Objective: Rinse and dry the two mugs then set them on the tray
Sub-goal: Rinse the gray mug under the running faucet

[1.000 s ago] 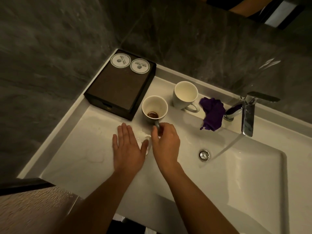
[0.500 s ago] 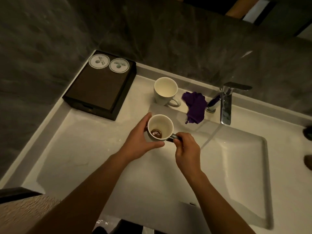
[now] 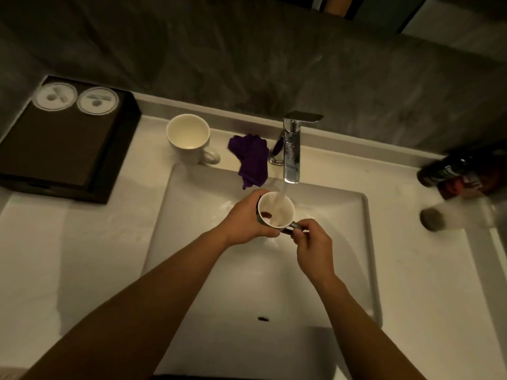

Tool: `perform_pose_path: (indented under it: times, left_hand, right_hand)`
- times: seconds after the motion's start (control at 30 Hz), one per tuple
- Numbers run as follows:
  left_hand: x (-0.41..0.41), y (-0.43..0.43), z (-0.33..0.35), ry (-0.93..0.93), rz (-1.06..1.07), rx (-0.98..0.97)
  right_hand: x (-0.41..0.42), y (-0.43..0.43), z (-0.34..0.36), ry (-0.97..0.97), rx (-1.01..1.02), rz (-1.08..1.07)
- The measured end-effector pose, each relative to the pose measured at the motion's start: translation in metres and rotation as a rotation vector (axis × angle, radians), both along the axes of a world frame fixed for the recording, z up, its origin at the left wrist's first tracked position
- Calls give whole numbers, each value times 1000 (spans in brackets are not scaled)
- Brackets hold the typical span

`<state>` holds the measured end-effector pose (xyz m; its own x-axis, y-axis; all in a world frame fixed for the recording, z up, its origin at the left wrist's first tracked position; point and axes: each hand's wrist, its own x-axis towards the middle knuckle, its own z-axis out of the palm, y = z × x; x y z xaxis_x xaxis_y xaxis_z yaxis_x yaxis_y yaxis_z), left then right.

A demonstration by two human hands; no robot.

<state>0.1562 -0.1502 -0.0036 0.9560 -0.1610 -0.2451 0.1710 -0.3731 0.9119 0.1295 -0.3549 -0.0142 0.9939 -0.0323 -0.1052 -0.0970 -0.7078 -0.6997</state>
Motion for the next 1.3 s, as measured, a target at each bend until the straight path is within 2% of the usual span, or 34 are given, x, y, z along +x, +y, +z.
perform_pose_path:
  times: [0.17, 0.37, 0.5, 0.63, 0.73, 0.83, 1.07, 1.2, 1.3]
  left_hand:
    - [-3, -2, -10, 11, 10, -2]
    - [3, -19, -13, 26, 77, -16]
    - [0, -14, -17, 32, 76, -16]
    - [6, -23, -16, 64, 65, 43]
    - [20, -25, -14, 89, 12, 164]
    - [25, -26, -13, 187, 81, 143]
    - [16, -50, -9, 456, 360, -253]
    - [18, -63, -8, 494, 453, -388]
    - [19, -61, -9, 396, 300, -284]
  right_hand:
    - [2, -4, -5, 66, -21, 51]
    - [16, -15, -4, 28, -11, 41]
    - [18, -16, -6, 27, -26, 135]
    - [31, -32, -5, 4, -60, 184]
    - [45, -30, -2, -28, -52, 217]
    - [49, -26, -4, 4, 86, 111]
    - [47, 0, 0, 368, 609, -158]
    - [49, 10, -2, 404, 675, -317]
    - [59, 12, 4, 447, 673, -362]
